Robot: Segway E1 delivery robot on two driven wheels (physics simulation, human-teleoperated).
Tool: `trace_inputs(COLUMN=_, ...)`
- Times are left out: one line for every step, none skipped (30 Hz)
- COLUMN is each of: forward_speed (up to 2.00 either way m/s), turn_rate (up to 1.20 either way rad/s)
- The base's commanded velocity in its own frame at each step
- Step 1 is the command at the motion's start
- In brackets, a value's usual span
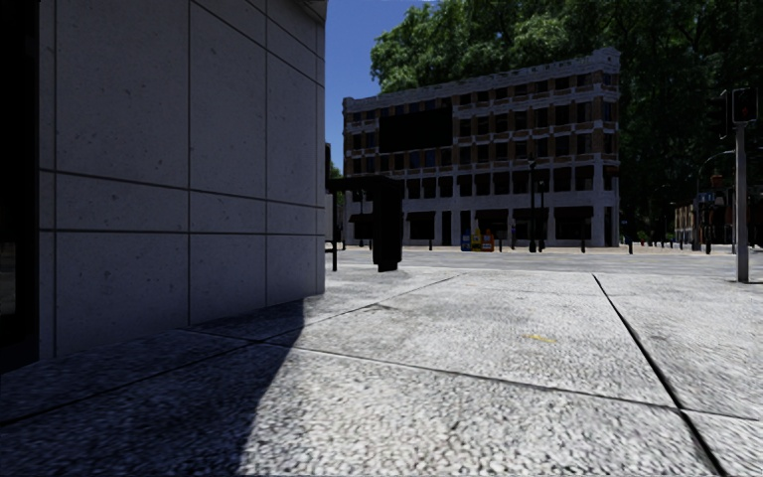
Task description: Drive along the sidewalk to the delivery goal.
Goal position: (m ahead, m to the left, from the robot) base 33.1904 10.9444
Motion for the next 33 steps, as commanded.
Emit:
trace_inputs(forward_speed=1.55, turn_rate=-0.7)
trace_inputs(forward_speed=1.55, turn_rate=-0.7)
trace_inputs(forward_speed=1.55, turn_rate=-0.7)
trace_inputs(forward_speed=1.56, turn_rate=-0.7)
trace_inputs(forward_speed=1.56, turn_rate=-0.7)
trace_inputs(forward_speed=1.56, turn_rate=-0.7)
trace_inputs(forward_speed=1.58, turn_rate=-0.7)
trace_inputs(forward_speed=1.63, turn_rate=-0.7)
trace_inputs(forward_speed=1.68, turn_rate=-0.7)
trace_inputs(forward_speed=1.72, turn_rate=-0.7)
trace_inputs(forward_speed=1.75, turn_rate=-0.7)
trace_inputs(forward_speed=1.75, turn_rate=-0.7)
trace_inputs(forward_speed=1.87, turn_rate=-0.7)
trace_inputs(forward_speed=2.0, turn_rate=-0.7)
trace_inputs(forward_speed=2.0, turn_rate=-0.7)
trace_inputs(forward_speed=2.0, turn_rate=-0.7)
trace_inputs(forward_speed=2.0, turn_rate=-0.57)
trace_inputs(forward_speed=2.0, turn_rate=-0.01)
trace_inputs(forward_speed=2.0, turn_rate=0.0)
trace_inputs(forward_speed=2.0, turn_rate=0.0)
trace_inputs(forward_speed=2.0, turn_rate=0.0)
trace_inputs(forward_speed=2.0, turn_rate=0.0)
trace_inputs(forward_speed=2.0, turn_rate=0.0)
trace_inputs(forward_speed=2.0, turn_rate=0.0)
trace_inputs(forward_speed=2.0, turn_rate=0.0)
trace_inputs(forward_speed=2.0, turn_rate=0.0)
trace_inputs(forward_speed=2.0, turn_rate=0.0)
trace_inputs(forward_speed=2.0, turn_rate=0.0)
trace_inputs(forward_speed=2.0, turn_rate=0.0)
trace_inputs(forward_speed=2.0, turn_rate=0.0)
trace_inputs(forward_speed=2.0, turn_rate=0.0)
trace_inputs(forward_speed=2.0, turn_rate=0.0)
trace_inputs(forward_speed=2.0, turn_rate=0.07)
